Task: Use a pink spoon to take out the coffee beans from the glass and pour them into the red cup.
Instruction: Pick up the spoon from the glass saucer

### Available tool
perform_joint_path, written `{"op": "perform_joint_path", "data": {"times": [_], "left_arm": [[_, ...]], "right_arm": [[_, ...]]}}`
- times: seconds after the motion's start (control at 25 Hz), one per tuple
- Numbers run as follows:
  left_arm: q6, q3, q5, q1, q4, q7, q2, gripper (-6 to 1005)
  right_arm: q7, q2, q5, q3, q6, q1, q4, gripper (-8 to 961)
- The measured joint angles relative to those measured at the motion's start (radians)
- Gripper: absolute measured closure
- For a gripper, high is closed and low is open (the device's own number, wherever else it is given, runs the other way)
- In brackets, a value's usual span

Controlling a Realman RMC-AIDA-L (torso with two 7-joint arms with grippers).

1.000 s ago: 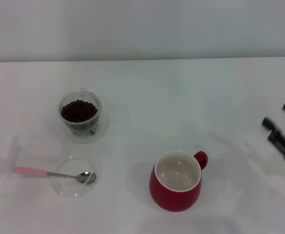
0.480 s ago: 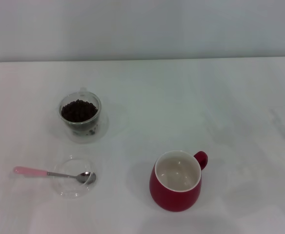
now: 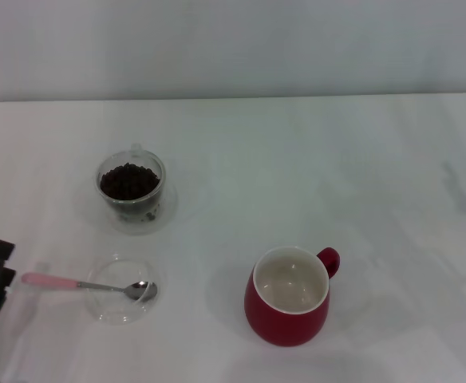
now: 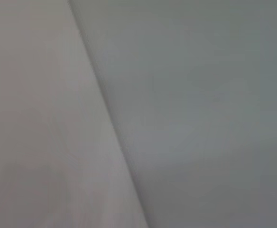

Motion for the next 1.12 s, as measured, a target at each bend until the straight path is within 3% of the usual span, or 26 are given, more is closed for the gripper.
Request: {"op": "perform_joint_path", "data": {"times": [0.44, 1.12], "left_arm": [[0.079, -0.007, 0.004, -0.044, -0.078, 0.031, -0.005, 286], [0.032, -0.019, 0.038, -0.055, -0.105, 0.097, -0.012, 290]], "right_arm": [[-0.009, -0.014, 0.001, 0.015, 0.012, 0.001, -0.003, 347], [-0.008, -0.018, 0.001, 0.034, 0.022, -0.004, -0.003, 348]]}}
